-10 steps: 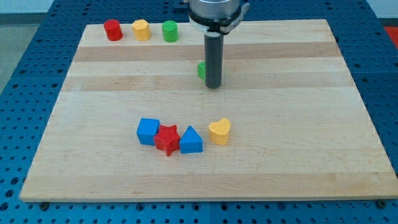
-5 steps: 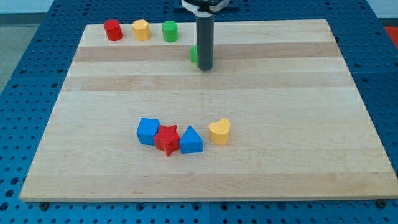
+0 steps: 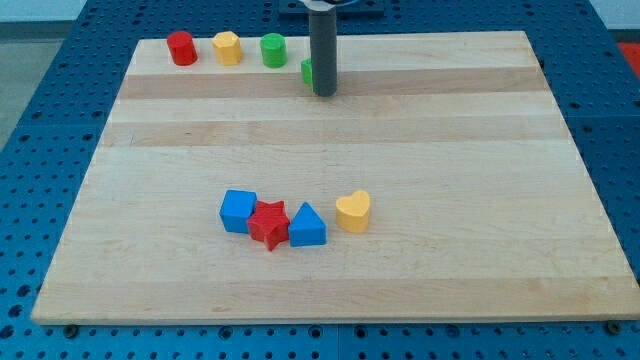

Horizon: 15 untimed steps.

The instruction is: Push the green star to the right of the green circle

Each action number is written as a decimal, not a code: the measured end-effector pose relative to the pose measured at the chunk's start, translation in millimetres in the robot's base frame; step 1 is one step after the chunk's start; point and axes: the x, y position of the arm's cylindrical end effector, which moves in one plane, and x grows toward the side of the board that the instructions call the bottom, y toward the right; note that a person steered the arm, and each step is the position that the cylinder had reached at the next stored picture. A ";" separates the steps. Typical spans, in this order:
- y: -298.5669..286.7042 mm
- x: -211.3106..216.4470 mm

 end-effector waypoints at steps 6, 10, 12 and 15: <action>5.5 -47.7; 13.1 9.1; -84.7 59.7; -196.5 174.0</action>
